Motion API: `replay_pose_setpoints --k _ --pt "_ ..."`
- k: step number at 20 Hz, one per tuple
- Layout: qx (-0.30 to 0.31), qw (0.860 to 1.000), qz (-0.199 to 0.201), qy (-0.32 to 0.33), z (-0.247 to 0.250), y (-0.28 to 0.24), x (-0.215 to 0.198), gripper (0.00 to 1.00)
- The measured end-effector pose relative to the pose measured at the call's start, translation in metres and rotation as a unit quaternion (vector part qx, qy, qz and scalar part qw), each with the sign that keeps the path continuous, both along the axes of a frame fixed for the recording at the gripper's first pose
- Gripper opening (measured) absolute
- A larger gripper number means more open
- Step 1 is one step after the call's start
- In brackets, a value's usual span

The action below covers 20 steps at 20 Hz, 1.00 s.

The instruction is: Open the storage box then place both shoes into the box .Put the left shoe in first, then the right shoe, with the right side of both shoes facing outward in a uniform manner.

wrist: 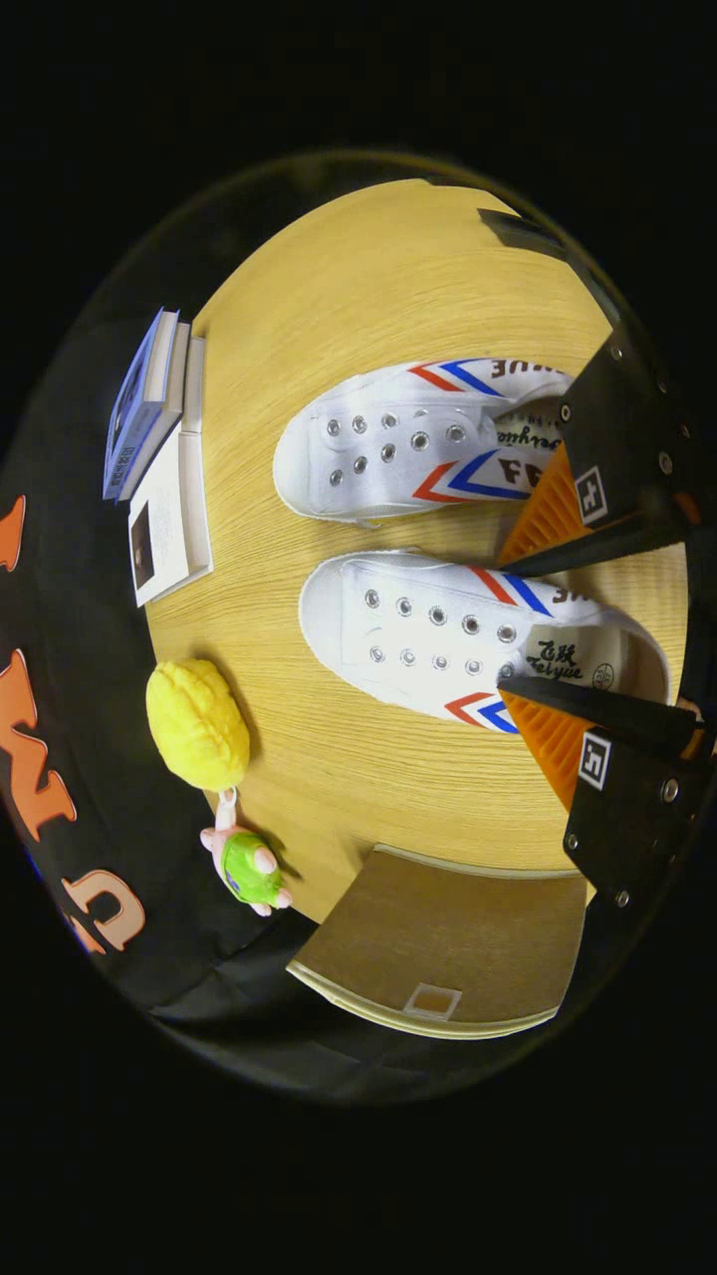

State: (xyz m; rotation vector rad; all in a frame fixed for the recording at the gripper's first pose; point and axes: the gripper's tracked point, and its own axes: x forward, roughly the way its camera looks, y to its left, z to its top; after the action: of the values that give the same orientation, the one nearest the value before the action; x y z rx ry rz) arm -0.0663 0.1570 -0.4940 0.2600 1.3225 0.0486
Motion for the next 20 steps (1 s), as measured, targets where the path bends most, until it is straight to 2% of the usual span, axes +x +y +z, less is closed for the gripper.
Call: replay_pose_setpoints --k 1,5,6,8,10,14,20 --pt "0.007 1.0 -0.009 0.004 0.0 0.001 0.001 0.58" --pt "0.018 0.999 -0.044 0.012 0.002 -0.006 0.002 0.3" --pt "0.028 0.998 -0.056 0.018 0.0 -0.005 0.001 0.16" --pt "0.041 0.997 -0.07 0.01 0.004 -0.004 0.004 0.08" --pt "0.045 0.997 -0.059 -0.003 0.01 0.003 0.005 0.06" --pt "0.111 0.992 -0.054 -0.022 0.043 0.044 0.01 0.06" --pt "0.131 0.989 -0.018 -0.066 0.106 0.095 0.031 0.06"
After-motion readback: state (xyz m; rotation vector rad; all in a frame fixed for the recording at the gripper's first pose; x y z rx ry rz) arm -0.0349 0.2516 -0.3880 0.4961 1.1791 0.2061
